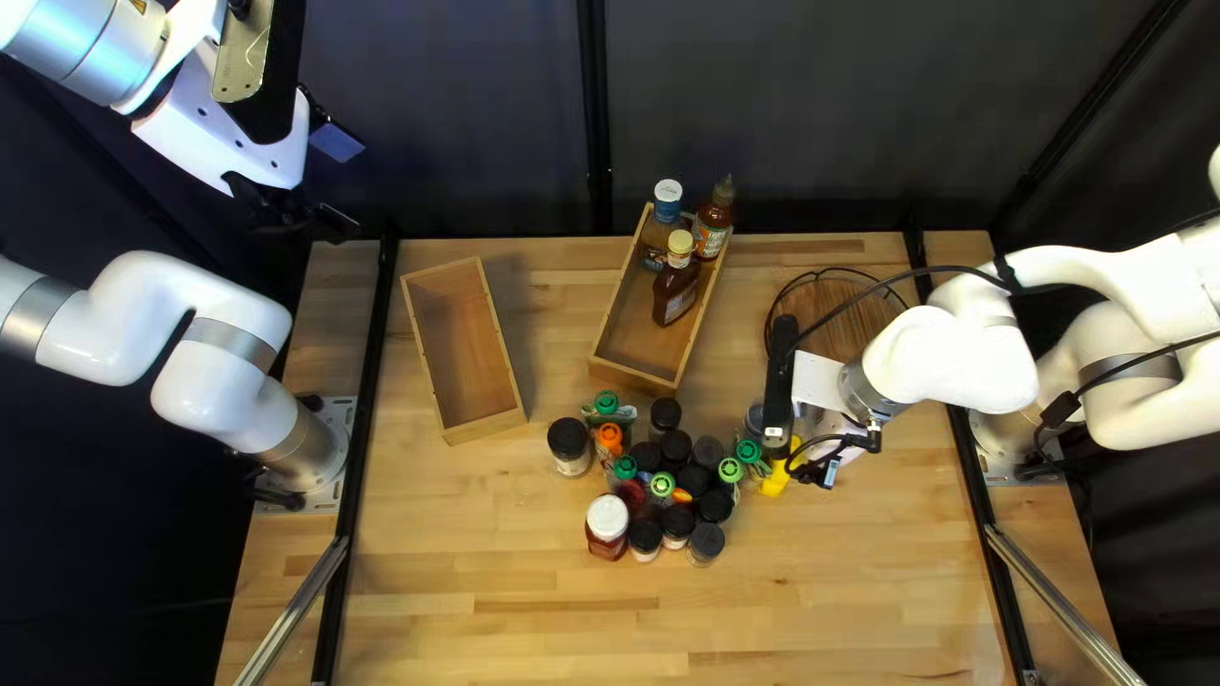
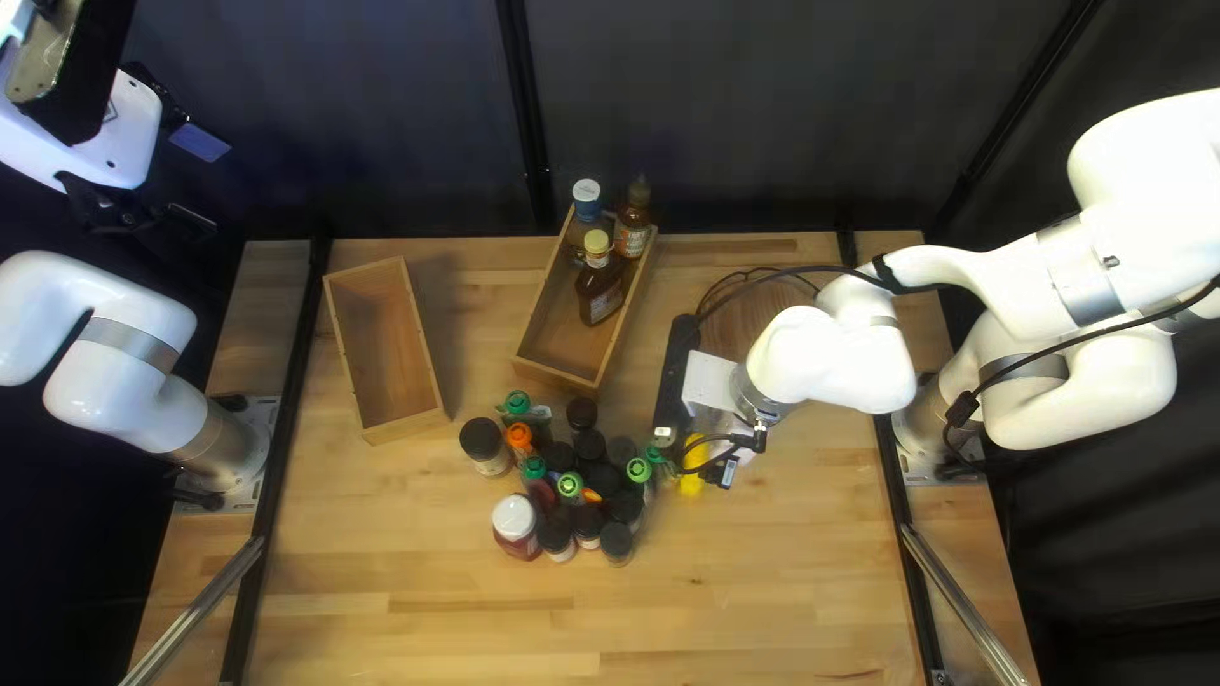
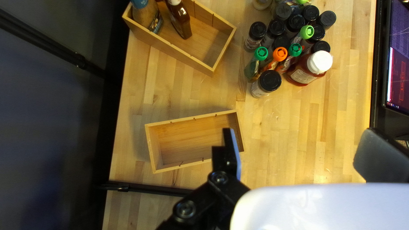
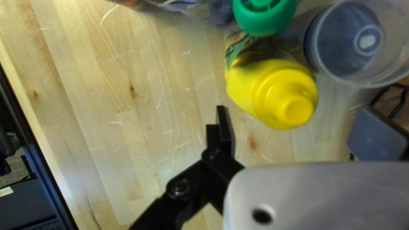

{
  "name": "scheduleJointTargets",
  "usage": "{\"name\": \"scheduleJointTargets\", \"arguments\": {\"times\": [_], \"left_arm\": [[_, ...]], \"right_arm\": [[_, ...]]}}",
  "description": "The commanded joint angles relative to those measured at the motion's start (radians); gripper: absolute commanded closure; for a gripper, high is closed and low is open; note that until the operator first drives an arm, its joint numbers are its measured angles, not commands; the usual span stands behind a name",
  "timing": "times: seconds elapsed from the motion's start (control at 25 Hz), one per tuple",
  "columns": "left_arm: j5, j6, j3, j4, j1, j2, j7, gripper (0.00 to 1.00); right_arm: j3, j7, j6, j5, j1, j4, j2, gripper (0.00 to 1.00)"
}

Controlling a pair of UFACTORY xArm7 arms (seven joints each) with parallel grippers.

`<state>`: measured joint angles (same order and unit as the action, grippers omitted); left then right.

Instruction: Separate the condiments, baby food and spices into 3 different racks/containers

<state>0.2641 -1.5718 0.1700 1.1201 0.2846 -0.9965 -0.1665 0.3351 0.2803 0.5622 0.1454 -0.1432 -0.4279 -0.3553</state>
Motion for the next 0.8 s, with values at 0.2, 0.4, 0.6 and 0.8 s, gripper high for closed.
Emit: {"name": "scheduleJointTargets", "arguments": {"times": [0.2, 0.4, 0.6, 0.8], "left_arm": [[0.000, 0.000, 0.000, 0.000, 0.000, 0.000, 0.000, 0.00], [0.000, 0.000, 0.000, 0.000, 0.000, 0.000, 0.000, 0.00], [0.000, 0.000, 0.000, 0.000, 0.000, 0.000, 0.000, 0.00], [0.000, 0.000, 0.000, 0.000, 0.000, 0.000, 0.000, 0.00]], "right_arm": [[0.035, 0.049, -0.003, -0.061, -0.027, -0.039, 0.040, 1.00], [0.056, 0.086, 0.038, -0.055, -0.010, -0.008, -0.038, 1.00], [0.067, 0.117, 0.153, -0.039, 0.025, -0.001, -0.175, 1.00], [0.045, 0.110, 0.337, -0.051, 0.035, -0.074, -0.293, 1.00]]}}
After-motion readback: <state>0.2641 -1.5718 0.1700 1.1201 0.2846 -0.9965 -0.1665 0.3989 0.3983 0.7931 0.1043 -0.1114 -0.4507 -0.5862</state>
